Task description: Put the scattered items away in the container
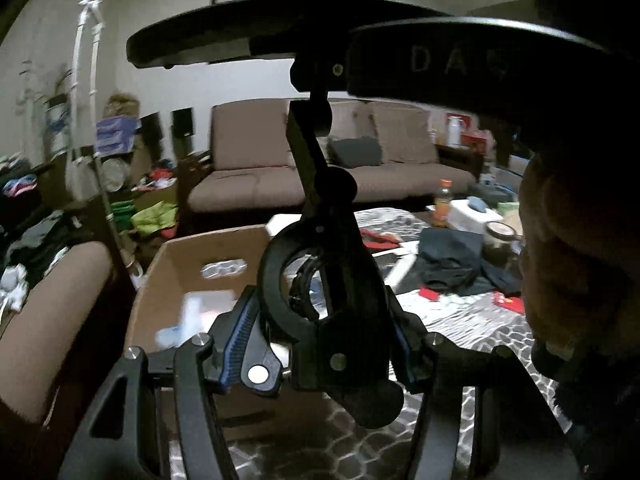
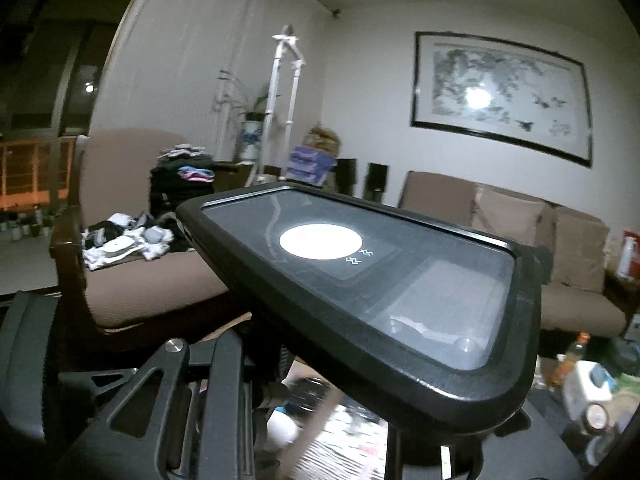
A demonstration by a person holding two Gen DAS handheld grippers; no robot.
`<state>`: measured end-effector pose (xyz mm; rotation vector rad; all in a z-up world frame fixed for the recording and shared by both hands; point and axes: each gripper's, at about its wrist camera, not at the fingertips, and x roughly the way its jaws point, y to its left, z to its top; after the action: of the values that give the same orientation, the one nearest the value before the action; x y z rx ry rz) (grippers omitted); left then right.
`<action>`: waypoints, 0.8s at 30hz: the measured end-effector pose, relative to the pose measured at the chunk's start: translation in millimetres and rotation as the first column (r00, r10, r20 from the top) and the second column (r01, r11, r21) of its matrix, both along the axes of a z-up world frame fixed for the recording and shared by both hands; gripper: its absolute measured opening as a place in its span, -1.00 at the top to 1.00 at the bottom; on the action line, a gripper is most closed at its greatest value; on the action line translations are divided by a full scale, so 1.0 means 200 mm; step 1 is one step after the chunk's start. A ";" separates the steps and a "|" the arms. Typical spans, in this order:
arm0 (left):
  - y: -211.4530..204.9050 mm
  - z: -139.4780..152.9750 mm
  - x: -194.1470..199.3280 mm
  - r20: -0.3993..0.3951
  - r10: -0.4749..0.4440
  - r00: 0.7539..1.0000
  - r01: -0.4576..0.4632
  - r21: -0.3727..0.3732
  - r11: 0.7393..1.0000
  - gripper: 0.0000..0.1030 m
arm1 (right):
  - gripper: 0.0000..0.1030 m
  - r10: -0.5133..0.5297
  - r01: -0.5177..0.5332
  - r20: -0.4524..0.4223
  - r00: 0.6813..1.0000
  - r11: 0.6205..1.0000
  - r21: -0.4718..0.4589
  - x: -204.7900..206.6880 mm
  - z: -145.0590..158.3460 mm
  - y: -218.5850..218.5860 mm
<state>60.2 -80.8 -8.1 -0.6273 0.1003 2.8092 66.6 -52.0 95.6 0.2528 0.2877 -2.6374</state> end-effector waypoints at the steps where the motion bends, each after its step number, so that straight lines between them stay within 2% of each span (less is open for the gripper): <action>1: -0.03 0.00 0.00 0.005 0.011 1.000 -0.011 0.002 1.000 -0.13 | 0.54 0.015 -0.015 0.004 1.000 1.000 0.002 -0.01 -0.01 -0.05; 11: -0.18 0.00 -0.03 0.035 0.085 0.996 -0.086 0.032 0.996 -0.14 | 0.54 0.049 -0.050 0.086 0.995 0.999 0.001 -0.24 -0.19 -0.29; 17: -0.21 0.00 -0.11 0.078 0.107 0.991 -0.110 0.030 0.994 -0.14 | 0.54 0.041 -0.041 0.182 0.982 0.999 -0.005 -0.41 -0.24 -0.29; 19: -0.24 -0.02 -0.16 0.106 0.117 0.987 -0.121 0.032 0.992 -0.14 | 0.54 0.040 -0.040 0.218 0.975 0.999 -0.005 -0.47 -0.28 -0.30; 24: -0.31 -0.09 -0.28 0.232 0.122 0.965 -0.142 0.071 0.987 -0.14 | 0.54 0.031 -0.033 0.300 0.954 0.999 0.003 -0.60 -0.39 -0.31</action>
<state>3.7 -143.6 -25.9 -0.9617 -0.1111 2.8244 -53.2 -114.6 17.2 0.6381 0.1978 -2.5195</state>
